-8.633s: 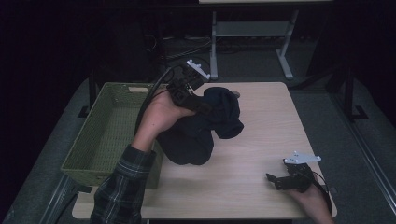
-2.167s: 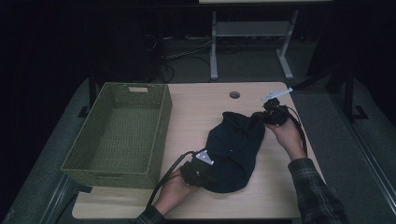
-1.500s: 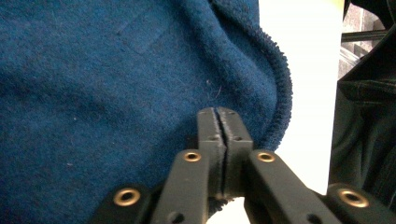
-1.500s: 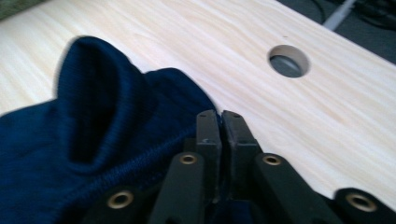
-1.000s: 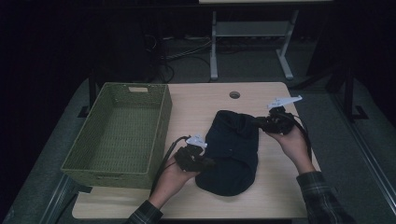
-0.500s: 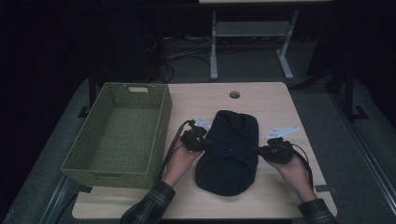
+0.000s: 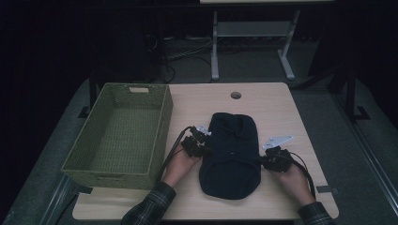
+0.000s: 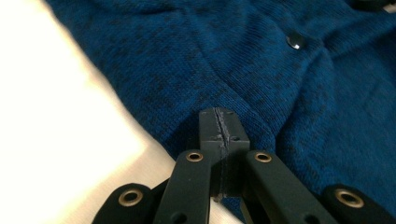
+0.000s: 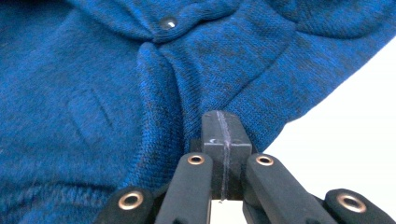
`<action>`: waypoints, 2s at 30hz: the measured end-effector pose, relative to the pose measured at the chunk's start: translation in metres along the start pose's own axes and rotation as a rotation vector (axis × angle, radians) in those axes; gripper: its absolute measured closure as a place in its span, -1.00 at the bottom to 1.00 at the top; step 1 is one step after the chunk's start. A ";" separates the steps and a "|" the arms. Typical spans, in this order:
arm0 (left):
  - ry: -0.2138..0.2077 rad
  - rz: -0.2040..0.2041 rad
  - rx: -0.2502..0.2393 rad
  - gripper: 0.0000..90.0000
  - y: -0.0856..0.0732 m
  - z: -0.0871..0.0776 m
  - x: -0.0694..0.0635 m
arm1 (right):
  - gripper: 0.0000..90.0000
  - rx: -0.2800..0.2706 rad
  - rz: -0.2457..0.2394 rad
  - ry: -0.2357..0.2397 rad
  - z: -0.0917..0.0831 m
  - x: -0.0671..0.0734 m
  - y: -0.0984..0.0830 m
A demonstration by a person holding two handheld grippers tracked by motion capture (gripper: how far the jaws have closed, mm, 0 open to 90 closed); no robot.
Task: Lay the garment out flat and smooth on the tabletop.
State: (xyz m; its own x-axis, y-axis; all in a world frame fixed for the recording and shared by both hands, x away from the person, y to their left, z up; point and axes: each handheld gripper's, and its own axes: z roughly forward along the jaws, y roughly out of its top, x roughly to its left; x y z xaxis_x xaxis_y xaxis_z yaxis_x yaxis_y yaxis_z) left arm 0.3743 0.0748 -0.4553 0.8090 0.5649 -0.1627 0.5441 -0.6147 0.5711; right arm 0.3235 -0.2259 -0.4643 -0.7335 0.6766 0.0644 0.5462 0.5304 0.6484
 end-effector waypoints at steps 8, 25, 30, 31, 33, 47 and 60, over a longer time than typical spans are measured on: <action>-0.053 0.009 -0.011 1.00 -0.018 -0.007 -0.018 | 1.00 -0.002 -0.002 0.004 -0.009 0.008 -0.011; -0.047 0.023 -0.052 0.86 -0.011 -0.027 -0.023 | 0.99 -0.060 -0.026 0.002 -0.029 0.005 -0.010; 0.004 0.000 -0.089 0.91 0.004 -0.030 -0.009 | 1.00 -0.093 0.006 -0.042 -0.024 -0.026 0.014; 0.004 0.000 -0.089 0.92 0.004 -0.030 -0.009 | 1.00 -0.093 0.006 -0.042 -0.024 -0.026 0.014; 0.019 -0.020 -0.103 0.93 0.009 -0.031 -0.003 | 1.00 -0.109 0.015 -0.052 -0.019 -0.038 0.025; 0.079 -0.081 -0.148 0.92 0.043 -0.026 0.035 | 1.00 -0.058 0.050 -0.026 0.045 -0.088 0.076; 0.103 -0.094 -0.111 0.53 0.070 0.001 0.071 | 0.59 -0.076 0.022 -0.076 0.043 -0.089 0.083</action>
State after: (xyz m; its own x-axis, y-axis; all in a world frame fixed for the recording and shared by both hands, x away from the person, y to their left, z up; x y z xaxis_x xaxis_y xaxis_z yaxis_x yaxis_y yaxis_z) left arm 0.4699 0.0710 -0.4272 0.7257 0.6738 -0.1390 0.5834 -0.4956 0.6435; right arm 0.4518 -0.2199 -0.4492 -0.6875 0.7258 0.0237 0.5274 0.4765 0.7034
